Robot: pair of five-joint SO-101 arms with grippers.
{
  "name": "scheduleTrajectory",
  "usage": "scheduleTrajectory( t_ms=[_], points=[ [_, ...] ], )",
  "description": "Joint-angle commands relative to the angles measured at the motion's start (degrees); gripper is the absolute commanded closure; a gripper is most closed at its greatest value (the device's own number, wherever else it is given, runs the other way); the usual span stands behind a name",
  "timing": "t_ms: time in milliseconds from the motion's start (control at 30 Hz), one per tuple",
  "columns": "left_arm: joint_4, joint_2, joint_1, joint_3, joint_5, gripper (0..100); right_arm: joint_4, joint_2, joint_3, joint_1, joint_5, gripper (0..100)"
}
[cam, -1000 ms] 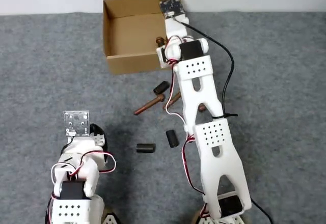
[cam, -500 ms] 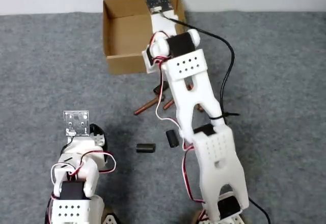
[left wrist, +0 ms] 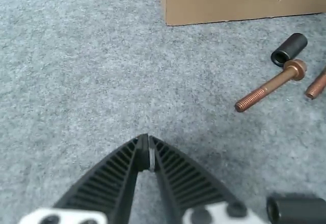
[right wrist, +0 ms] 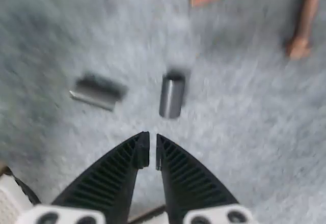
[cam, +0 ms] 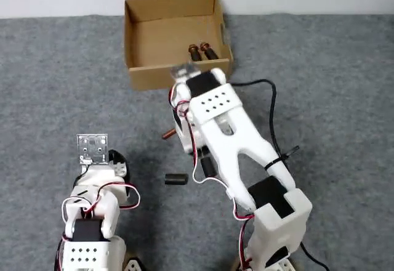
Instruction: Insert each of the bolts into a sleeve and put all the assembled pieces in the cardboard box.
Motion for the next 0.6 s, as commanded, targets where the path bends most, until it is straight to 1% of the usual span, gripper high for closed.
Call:
scheduleTrajectory(
  t_ms=[0,167,333,367,567],
  points=[
    [0.18,-0.26,-0.53,-0.22,-0.26,99,-3.82,-3.3,5.01,-0.4,-0.35,97.8],
    [0.18,-0.26,-0.53,-0.22,-0.26,99,-12.35,-3.3,11.96,-0.66,0.0,96.9],
    [0.18,-0.26,-0.53,-0.22,-0.26,99,-16.22,-3.21,15.74,-0.66,1.05,81.9],
    [0.18,-0.26,-0.53,-0.22,-0.26,99,-16.75,-3.21,15.82,-0.66,0.97,80.3],
    [0.18,-0.26,-0.53,-0.22,-0.18,99,-21.14,-2.33,16.0,-0.66,1.05,80.1]
  ],
)
